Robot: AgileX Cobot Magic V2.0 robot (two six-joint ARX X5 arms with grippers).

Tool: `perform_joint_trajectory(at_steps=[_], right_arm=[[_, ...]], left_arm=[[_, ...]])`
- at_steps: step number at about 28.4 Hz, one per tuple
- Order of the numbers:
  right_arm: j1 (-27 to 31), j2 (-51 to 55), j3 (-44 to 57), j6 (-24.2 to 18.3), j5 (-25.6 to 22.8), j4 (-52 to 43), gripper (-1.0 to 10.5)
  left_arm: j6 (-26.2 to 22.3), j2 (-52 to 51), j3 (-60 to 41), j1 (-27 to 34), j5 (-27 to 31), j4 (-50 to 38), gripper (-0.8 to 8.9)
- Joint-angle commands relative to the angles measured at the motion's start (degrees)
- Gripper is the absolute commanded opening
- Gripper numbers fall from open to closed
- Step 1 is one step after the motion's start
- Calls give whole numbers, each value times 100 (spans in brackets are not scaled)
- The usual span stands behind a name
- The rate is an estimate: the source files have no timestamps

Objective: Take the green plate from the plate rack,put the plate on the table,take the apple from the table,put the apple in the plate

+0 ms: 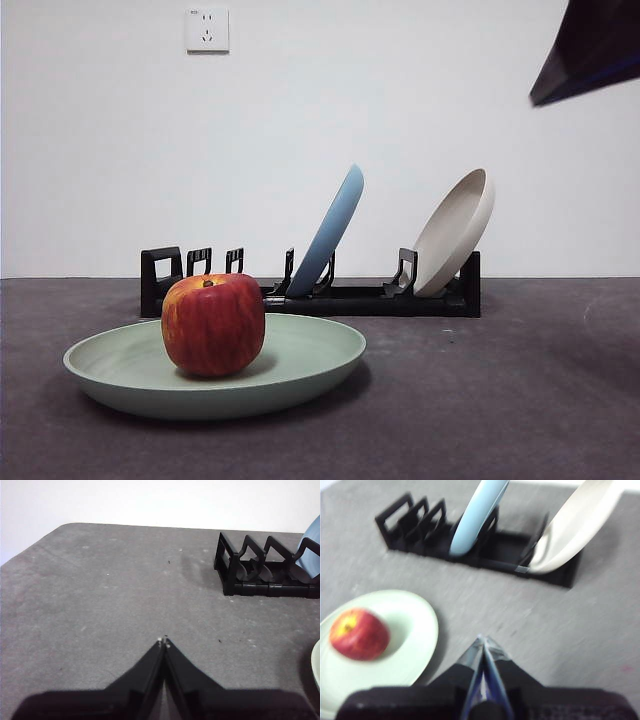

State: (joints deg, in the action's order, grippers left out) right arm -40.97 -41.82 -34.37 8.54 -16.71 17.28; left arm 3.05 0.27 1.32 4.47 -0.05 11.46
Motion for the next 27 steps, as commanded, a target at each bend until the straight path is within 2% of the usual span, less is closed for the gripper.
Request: perform_joint_trajectory(at_steps=[1,2,4,7,9,11,16,27], right_arm=[[273,310,52,-643,-232,-4,1],[498,448,90,-837,-221,-2,1],[1263,907,286,-855,72,-7,1],[2586,1705,706,-837,1121,-9,1],[3300,2253,992,-841,1390,-9,1],[3722,2697,1259,-844,1451,-33,1],[4059,3405,1952,-846,1449,-374,1],[4052,4166,3193,-839,1818,-656,1]], left_arm=[[17,-15,-87,24,-17,-31,-3],[20,-15,-87,24,-17,-31,-3],[20,-15,-87,24,-17,-31,-3],[20,-15,-87,24,-17,-31,-3],[20,-15,-87,24,-17,-31,-3],[20,-15,-87,24,-17,-31,-3],[20,-15,-87,24,-17,-31,-3],[20,-15,-87,24,-15,-31,-3]])
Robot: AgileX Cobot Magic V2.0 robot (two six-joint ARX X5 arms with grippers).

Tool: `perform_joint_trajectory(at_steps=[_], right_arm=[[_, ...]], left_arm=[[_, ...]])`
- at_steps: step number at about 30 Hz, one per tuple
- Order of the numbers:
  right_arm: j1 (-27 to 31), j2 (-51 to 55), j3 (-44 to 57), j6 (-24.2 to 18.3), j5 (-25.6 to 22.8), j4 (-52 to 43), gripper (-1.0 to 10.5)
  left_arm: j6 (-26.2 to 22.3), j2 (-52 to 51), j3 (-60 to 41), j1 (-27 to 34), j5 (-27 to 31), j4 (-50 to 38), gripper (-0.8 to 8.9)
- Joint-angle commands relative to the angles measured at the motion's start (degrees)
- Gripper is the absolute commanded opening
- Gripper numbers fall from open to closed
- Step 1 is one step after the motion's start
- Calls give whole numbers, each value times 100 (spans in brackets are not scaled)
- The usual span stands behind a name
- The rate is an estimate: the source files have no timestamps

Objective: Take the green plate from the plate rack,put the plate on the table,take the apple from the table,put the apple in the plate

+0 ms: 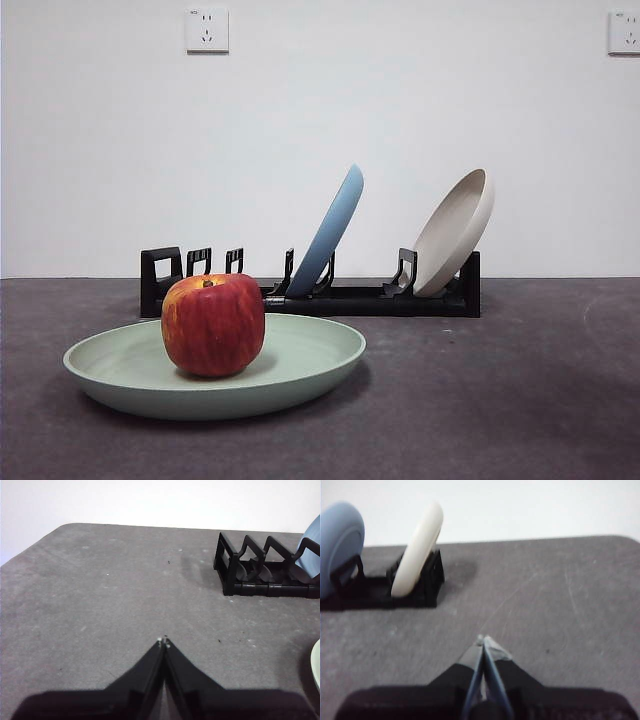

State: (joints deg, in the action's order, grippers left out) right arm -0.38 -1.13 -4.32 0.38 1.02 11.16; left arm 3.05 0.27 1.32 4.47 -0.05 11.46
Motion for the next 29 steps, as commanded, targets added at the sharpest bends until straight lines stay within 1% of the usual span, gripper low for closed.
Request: perform_joint_trajectory(at_steps=[1,4,29], right_arm=[[-7,107,254,-22,50,-46,1],[-7,107,387,20,57,-48,1],[-11,107,393,13,17,-81,1]], left_arm=[[20,-15,-87,24,-17,-31,-3],[20,-15,-87,24,-15,-31,-3],[20,-15,-87,24,-15,-31,-3]])
